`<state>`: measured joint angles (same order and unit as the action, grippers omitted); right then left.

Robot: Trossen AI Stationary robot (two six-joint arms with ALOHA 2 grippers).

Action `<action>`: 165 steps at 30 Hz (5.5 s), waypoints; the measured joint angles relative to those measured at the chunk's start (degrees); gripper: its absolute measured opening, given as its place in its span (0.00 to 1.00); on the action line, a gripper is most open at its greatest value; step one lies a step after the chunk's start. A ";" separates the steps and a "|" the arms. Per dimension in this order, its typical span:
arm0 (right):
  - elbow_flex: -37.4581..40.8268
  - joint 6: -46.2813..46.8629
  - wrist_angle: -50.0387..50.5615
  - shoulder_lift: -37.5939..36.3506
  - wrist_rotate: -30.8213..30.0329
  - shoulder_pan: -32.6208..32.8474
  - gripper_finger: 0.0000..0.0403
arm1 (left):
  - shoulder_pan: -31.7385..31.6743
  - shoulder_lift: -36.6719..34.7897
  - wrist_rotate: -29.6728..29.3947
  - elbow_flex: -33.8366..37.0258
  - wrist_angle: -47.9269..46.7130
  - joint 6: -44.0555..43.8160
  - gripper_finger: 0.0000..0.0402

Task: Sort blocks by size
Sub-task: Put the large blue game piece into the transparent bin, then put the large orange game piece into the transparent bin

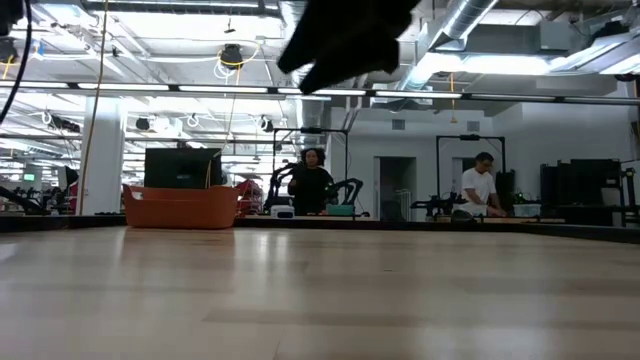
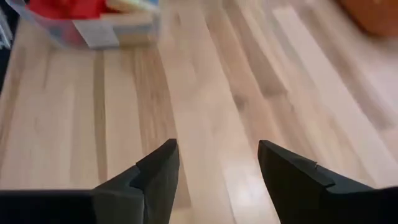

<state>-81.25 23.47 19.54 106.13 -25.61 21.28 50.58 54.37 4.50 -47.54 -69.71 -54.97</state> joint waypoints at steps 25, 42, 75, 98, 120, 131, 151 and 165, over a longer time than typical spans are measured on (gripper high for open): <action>1.06 40.51 58.01 -2.72 19.14 8.29 0.62 | -0.84 0.37 -21.61 -8.40 -6.53 7.89 0.53; 27.44 39.97 55.32 -12.72 42.25 3.32 0.62 | -0.86 0.37 -36.29 -8.43 -5.05 12.18 0.53; 50.01 50.55 32.95 -25.94 49.92 4.85 0.41 | -0.86 0.38 -36.71 -8.43 -4.97 12.61 0.53; 25.94 2.08 -20.47 -24.26 -17.42 1.09 0.40 | -7.62 0.39 -46.10 -8.43 23.19 42.69 0.53; 5.31 -36.69 -69.09 5.75 7.91 -5.67 0.41 | -23.36 6.79 -29.70 -8.43 38.85 50.22 0.53; -1.28 -37.34 -61.57 7.61 9.14 -5.68 0.41 | -22.84 7.54 -28.42 -8.43 43.84 52.78 0.53; -1.16 -30.24 -48.82 5.28 7.27 -5.68 0.59 | -20.98 5.72 -32.79 -11.62 35.30 52.47 0.29; -1.25 -14.02 -17.08 -0.15 -5.40 -0.59 0.62 | 0.47 2.99 -9.11 -4.85 4.37 8.19 0.29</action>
<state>-82.50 9.45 2.46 105.97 -31.00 20.69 51.05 57.36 -4.61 -52.39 -65.34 -46.78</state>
